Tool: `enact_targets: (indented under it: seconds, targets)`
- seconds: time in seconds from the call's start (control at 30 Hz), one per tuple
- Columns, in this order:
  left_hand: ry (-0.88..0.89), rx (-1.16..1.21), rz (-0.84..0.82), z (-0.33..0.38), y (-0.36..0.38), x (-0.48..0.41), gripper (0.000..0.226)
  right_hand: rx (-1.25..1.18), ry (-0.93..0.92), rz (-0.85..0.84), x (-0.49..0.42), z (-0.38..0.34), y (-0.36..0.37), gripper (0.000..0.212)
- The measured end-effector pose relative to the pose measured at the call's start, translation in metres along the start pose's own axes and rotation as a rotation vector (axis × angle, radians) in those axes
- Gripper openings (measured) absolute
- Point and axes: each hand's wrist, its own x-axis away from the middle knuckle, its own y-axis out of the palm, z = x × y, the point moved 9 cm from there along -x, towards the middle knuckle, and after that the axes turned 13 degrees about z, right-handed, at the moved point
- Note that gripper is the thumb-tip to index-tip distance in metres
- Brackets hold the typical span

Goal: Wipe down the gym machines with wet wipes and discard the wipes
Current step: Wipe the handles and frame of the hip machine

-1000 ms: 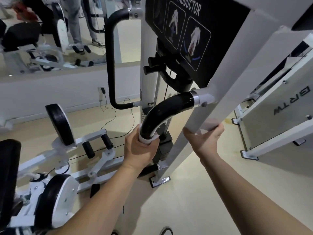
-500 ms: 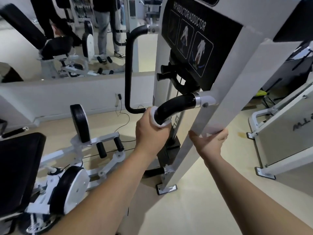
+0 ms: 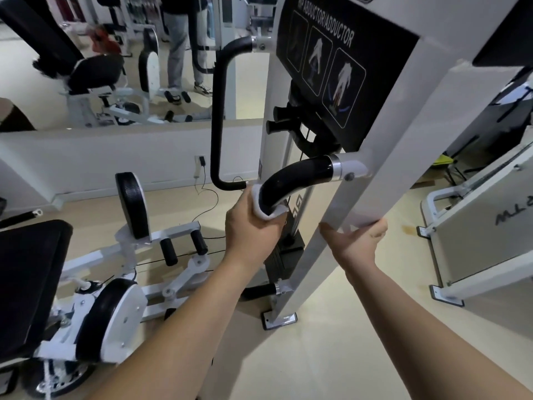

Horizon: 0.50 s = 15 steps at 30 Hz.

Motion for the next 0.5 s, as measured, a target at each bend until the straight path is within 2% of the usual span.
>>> enact_targets:
  seconds: [0.1,0.17,0.23,0.37,0.5]
  targets:
    - [-0.282,-0.188,-0.04,-0.072,0.002,0.018,0.007,-0.018,0.012,-0.018,-0.001,0.003,0.0,0.104]
    - [-0.379,-0.208,-0.059,-0.09,0.001,0.026,0.012,-0.007,-0.004,-0.01,-0.001,0.001,-0.001,0.105]
    - [-0.34,-0.149,-0.022,-0.075,0.0,0.019,0.015,0.002,-0.012,-0.003,0.001,0.002,-0.001,0.108]
    - [-0.111,-0.007,0.059,-0.014,-0.004,0.007,0.015,0.016,-0.041,0.041,0.001,0.0,-0.002,0.116]
    - [-0.165,0.04,0.003,-0.031,-0.003,0.018,0.024,-0.011,-0.065,0.042,0.0,0.004,0.001,0.114]
